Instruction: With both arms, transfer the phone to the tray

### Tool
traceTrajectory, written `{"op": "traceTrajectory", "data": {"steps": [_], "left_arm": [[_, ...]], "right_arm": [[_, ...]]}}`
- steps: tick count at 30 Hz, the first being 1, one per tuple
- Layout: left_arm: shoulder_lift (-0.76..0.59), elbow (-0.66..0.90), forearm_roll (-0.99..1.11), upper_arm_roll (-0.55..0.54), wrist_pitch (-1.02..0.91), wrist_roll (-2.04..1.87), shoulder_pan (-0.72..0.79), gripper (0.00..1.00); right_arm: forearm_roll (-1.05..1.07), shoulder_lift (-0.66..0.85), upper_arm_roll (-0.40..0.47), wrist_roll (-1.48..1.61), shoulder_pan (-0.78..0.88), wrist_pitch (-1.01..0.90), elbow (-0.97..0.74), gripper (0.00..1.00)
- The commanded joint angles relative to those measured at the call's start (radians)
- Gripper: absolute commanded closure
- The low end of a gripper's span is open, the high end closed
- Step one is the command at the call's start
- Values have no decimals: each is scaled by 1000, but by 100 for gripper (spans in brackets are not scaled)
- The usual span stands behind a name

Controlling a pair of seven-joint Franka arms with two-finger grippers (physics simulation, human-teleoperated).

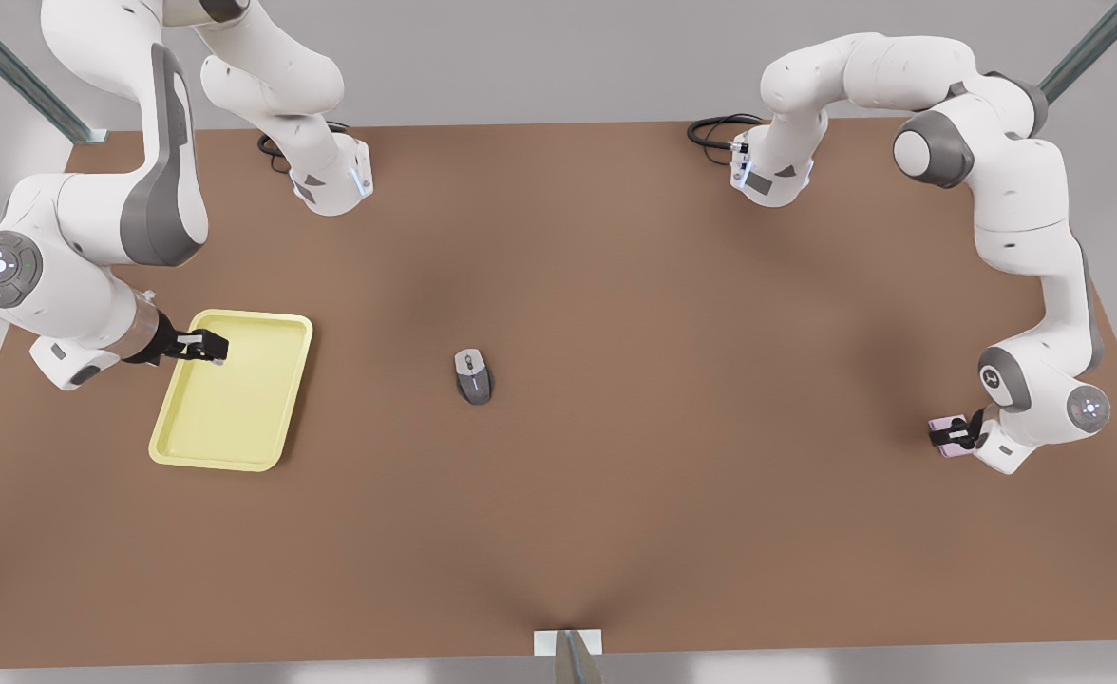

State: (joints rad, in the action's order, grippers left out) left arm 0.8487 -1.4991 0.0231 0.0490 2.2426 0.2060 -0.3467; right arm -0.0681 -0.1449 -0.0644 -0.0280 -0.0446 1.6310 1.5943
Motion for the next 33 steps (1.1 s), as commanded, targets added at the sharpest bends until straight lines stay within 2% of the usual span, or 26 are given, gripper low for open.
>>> {"op": "traceTrajectory", "data": {"steps": [1, 2, 9, 12, 14, 18, 24, 30, 33], "left_arm": [[-2, 0, 0, 0, -1, -30, 0, 15], [-2, 0, 0, 0, -1, -30, 0, 21], [-17, -9, 0, 0, -3, -31, 0, 21], [-142, -119, 1, -21, -1, -109, 35, 21], [-207, -167, 0, -23, -3, -200, 144, 21], [-224, -159, 3, -43, -23, -720, 529, 21], [-31, 137, -12, -43, -132, -1430, 950, 21], [190, 476, -32, -43, -132, -1610, 1048, 21], [251, 551, -42, -84, -89, -1597, 1065, 21]], "right_arm": [[1, 1, 0, 0, 0, 0, -1, 0], [1, 1, 0, 0, 0, 0, -1, 0], [2, 1, 0, 0, -8, 0, -1, 0], [2, -1, 0, 0, -8, 0, -2, 0], [14, -1, 0, 0, -8, 0, -4, 0], [14, -1, 0, -7, -6, 1, -7, 0], [14, -2, -2, -1, -8, 1, -13, 0], [14, -25, -9, -4, 3, 1, -47, 0], [13, -30, -9, -6, 3, 1, -48, 0]]}}
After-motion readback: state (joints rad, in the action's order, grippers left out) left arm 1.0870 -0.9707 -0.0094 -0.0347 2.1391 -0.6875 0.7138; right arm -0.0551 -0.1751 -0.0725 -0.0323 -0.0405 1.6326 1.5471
